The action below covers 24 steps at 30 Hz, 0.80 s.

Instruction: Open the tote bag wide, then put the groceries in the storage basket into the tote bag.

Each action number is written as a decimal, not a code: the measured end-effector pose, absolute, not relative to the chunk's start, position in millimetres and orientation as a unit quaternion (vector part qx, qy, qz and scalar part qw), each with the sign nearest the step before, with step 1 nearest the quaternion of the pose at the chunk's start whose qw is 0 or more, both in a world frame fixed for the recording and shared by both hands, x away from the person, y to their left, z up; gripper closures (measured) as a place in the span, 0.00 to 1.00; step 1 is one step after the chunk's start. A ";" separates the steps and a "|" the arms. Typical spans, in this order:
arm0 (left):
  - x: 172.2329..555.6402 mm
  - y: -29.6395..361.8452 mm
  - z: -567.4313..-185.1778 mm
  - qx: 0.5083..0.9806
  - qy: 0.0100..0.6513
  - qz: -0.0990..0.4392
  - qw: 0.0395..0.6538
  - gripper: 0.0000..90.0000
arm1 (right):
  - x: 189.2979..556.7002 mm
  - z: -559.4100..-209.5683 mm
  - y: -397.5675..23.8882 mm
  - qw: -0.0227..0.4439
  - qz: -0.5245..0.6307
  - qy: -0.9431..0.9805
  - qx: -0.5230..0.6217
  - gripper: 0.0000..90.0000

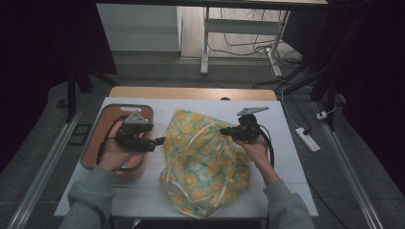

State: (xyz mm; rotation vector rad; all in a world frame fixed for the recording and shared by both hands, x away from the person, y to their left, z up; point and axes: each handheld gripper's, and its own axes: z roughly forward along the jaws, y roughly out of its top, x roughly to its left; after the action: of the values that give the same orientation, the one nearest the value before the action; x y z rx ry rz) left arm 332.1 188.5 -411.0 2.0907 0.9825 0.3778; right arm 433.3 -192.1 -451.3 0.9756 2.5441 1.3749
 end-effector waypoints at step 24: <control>376.6 244.4 -444.9 0.794 0.494 0.175 0.308 0.33 | 426.7 -451.7 -191.4 0.051 0.441 0.837 0.319 0.99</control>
State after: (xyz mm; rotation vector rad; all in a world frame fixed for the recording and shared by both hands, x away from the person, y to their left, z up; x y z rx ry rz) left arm 376.6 244.4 -444.9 2.0992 1.3050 0.4619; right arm 426.7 -191.4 -451.7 0.9713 2.5486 1.3408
